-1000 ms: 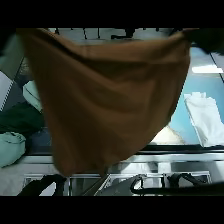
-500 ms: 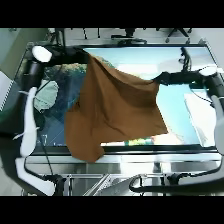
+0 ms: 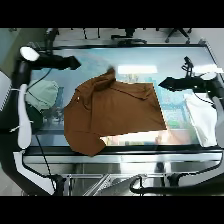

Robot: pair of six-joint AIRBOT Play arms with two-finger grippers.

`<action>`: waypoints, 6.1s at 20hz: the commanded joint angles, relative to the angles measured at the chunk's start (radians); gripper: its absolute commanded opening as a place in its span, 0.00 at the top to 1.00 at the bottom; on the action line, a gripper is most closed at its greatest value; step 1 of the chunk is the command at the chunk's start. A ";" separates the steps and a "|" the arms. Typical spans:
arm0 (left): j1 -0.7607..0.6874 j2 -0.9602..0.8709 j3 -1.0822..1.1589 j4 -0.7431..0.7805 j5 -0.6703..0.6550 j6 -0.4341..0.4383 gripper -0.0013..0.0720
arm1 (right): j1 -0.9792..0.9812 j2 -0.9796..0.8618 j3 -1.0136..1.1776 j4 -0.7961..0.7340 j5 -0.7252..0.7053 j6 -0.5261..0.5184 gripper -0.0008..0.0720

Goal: Fold the shirts.

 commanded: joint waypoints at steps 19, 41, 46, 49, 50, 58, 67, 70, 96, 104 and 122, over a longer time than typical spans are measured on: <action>0.387 0.337 -1.258 -0.226 0.113 0.181 0.18 | -0.104 0.091 -0.377 -0.244 0.141 0.036 0.46; 0.342 0.652 -0.542 -0.346 -0.190 0.109 0.97 | -0.140 0.330 -0.083 0.402 0.364 -0.105 0.96; 0.445 0.899 -0.172 -0.410 -0.026 0.066 0.97 | -0.283 0.591 0.197 0.426 0.198 -0.093 0.96; 0.623 1.002 -0.031 -0.330 -0.032 0.053 0.97 | -0.358 0.698 0.290 0.393 0.106 -0.093 0.96; 0.665 1.025 -0.008 -0.273 -0.030 0.021 0.97 | -0.361 0.715 0.310 0.373 0.095 -0.093 0.96; 0.386 0.827 -0.126 -0.222 -0.264 0.006 0.97 | -0.363 0.595 0.261 0.406 0.292 -0.094 0.96; 0.023 0.278 -0.446 0.070 0.120 0.032 0.97 | -0.104 0.107 -0.054 0.219 0.050 -0.200 0.96; 0.026 0.083 -0.305 0.085 0.130 0.013 0.97 | -0.101 -0.074 0.007 0.242 -0.026 -0.201 0.96; -0.018 -0.213 -0.136 0.275 -0.216 -0.343 0.96 | -0.101 -0.342 0.162 0.138 0.000 -0.195 0.96; 0.018 -0.095 -0.137 0.156 -0.329 -0.367 0.23 | -0.129 -0.177 0.163 -0.001 0.061 -0.142 0.42; 0.058 0.755 -1.464 0.158 -0.151 -0.320 0.23 | -0.351 0.204 -0.471 -0.140 0.198 0.066 0.39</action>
